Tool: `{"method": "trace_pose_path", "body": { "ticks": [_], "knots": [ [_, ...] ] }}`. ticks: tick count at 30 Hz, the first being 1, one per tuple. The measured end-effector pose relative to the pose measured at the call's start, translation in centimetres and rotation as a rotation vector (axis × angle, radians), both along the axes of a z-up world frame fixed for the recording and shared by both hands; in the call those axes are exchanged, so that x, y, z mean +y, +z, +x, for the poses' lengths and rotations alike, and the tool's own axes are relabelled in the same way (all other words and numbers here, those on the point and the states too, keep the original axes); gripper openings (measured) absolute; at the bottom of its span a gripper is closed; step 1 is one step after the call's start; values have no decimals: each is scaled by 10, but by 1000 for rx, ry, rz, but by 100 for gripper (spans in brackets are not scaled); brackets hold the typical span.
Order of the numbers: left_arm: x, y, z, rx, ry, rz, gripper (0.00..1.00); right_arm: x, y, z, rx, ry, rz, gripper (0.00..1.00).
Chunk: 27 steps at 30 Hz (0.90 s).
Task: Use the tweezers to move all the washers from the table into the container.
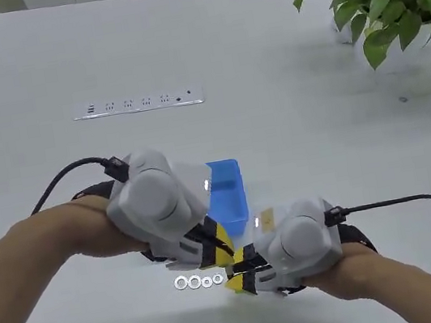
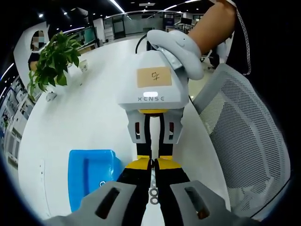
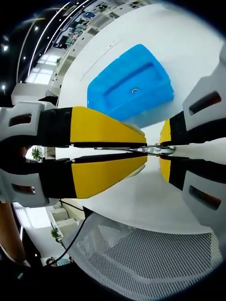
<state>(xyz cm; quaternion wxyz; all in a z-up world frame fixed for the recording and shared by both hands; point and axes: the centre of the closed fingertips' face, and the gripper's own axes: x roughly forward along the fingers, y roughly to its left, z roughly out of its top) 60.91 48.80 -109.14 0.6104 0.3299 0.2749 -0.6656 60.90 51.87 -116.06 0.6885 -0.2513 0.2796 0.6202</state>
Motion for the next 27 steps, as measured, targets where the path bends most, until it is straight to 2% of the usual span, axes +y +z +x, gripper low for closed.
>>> {"method": "trace_pose_path", "body": {
  "ticks": [13,27],
  "knots": [
    [2,5,-2,-12,-6,10,7,0,5,-2,-1,7,3,10],
    [6,25,-2,-13,0,2,7,4,26,-2,-18,28,6,10]
  ]
}}
